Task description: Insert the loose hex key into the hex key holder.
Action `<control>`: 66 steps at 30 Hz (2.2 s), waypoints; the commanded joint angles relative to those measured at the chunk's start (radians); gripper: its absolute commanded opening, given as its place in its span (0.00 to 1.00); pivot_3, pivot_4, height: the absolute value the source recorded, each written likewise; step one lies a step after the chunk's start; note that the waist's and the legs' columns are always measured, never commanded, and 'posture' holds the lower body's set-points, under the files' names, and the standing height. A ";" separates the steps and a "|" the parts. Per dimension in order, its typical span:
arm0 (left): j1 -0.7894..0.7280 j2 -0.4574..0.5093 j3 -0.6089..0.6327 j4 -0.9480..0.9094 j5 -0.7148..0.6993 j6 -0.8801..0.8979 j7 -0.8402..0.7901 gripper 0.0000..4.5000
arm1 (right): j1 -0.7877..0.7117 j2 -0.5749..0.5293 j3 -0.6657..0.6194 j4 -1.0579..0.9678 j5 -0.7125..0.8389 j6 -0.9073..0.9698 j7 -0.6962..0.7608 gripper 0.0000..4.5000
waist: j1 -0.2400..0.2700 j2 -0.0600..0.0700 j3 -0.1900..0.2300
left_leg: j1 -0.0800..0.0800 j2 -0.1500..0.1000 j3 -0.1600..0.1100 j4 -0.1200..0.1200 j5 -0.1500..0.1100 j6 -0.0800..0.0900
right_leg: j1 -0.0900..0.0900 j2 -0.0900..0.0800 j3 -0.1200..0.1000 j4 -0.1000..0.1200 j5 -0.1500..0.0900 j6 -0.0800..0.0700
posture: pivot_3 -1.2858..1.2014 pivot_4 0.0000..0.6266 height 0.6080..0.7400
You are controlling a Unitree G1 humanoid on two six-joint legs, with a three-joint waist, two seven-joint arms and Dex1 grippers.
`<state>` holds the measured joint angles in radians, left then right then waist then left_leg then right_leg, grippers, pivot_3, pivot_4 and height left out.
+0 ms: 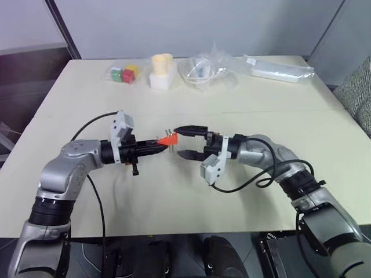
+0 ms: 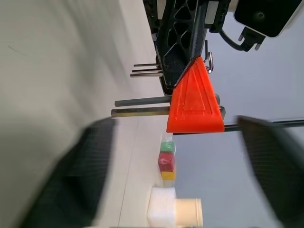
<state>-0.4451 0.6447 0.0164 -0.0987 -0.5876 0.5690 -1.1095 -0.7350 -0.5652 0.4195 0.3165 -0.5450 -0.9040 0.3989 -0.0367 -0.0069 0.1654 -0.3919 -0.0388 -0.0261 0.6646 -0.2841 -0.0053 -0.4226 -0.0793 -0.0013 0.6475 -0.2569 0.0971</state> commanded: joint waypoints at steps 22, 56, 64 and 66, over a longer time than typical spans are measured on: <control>0.024 -0.003 0.002 -0.037 0.041 -0.104 0.015 0.00 | -0.131 -0.109 -0.350 -0.286 0.677 2.058 0.383 0.98 | 0.023 0.000 0.000 | 0.000 0.001 0.000 0.000 -0.001 0.002 | 0.000 -0.003 0.000 -0.001 0.000 0.000 | 0.52 0.24 1.00; 0.066 -0.004 0.025 -0.094 0.040 -0.089 0.067 0.00 | -0.294 -0.065 -0.023 0.264 0.580 1.955 0.529 0.18 | 0.021 0.000 0.000 | -0.002 0.000 0.000 0.000 -0.001 0.002 | -0.002 -0.003 0.000 -0.001 0.000 0.000 | 0.52 0.24 1.00; 0.051 0.002 0.032 -0.075 0.044 -0.095 0.062 0.00 | -0.244 -0.073 -0.037 0.154 0.580 1.998 0.541 0.00 | 0.021 0.000 0.000 | -0.002 0.001 0.000 0.000 -0.001 0.002 | -0.002 -0.003 0.000 -0.001 0.000 0.000 | 0.52 0.24 1.00; 0.048 0.001 0.030 -0.071 0.045 -0.097 0.061 0.00 | -0.233 -0.068 -0.078 0.102 0.594 1.988 0.523 0.00 | 0.021 0.000 0.000 | -0.002 0.001 0.000 0.000 -0.001 0.002 | -0.002 -0.003 0.000 -0.001 0.000 0.000 | 0.52 0.24 1.00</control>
<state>-0.3712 0.6350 0.0189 -0.1574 -0.5347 0.4904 -1.0425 -0.9805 -0.6410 0.3707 0.4670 0.0237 1.0825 0.9245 -0.0156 -0.0067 0.1653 -0.3940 -0.0383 -0.0260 0.6647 -0.2856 -0.0031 -0.4246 -0.0826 -0.0012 0.6462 -0.2568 0.0970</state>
